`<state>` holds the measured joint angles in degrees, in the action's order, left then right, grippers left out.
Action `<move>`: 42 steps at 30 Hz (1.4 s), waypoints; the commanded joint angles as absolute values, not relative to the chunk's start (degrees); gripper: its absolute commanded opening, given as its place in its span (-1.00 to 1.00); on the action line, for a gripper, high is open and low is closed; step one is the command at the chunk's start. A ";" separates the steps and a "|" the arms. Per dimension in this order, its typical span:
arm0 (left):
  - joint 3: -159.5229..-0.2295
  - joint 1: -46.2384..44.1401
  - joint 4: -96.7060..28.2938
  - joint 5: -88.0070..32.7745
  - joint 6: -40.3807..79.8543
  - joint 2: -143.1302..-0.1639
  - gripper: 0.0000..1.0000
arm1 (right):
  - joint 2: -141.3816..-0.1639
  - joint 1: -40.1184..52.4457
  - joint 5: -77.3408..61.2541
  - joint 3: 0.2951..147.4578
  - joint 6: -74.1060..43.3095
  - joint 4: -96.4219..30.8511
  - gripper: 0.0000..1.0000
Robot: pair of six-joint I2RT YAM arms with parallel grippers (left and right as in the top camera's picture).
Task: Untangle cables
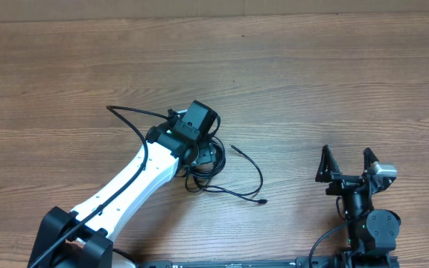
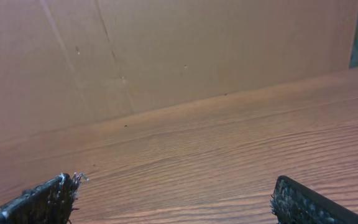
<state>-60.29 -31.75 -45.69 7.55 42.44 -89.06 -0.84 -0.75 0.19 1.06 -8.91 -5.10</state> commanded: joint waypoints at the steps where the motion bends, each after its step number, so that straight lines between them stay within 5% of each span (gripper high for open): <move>1: -61.12 -31.51 -46.30 7.81 41.56 -90.41 0.71 | -0.16 -0.82 -0.12 0.45 -8.47 -4.75 1.00; 31: -61.12 -31.51 -45.60 -1.13 42.83 -104.14 0.60 | -0.16 -0.82 -0.12 0.45 -8.47 -4.75 0.99; 35: -61.14 -31.44 -44.91 -1.06 42.83 -104.14 0.33 | -0.16 -0.82 -0.12 0.45 -8.47 -4.75 1.00; 39: -61.19 -31.33 -43.18 -0.45 42.78 -104.14 -0.55 | -0.16 -0.82 -0.14 0.45 -8.47 -4.75 1.00; 42: -61.82 -31.11 -43.29 -0.49 42.76 -104.14 -0.89 | -0.16 -0.82 -0.12 0.45 -8.47 -4.75 1.00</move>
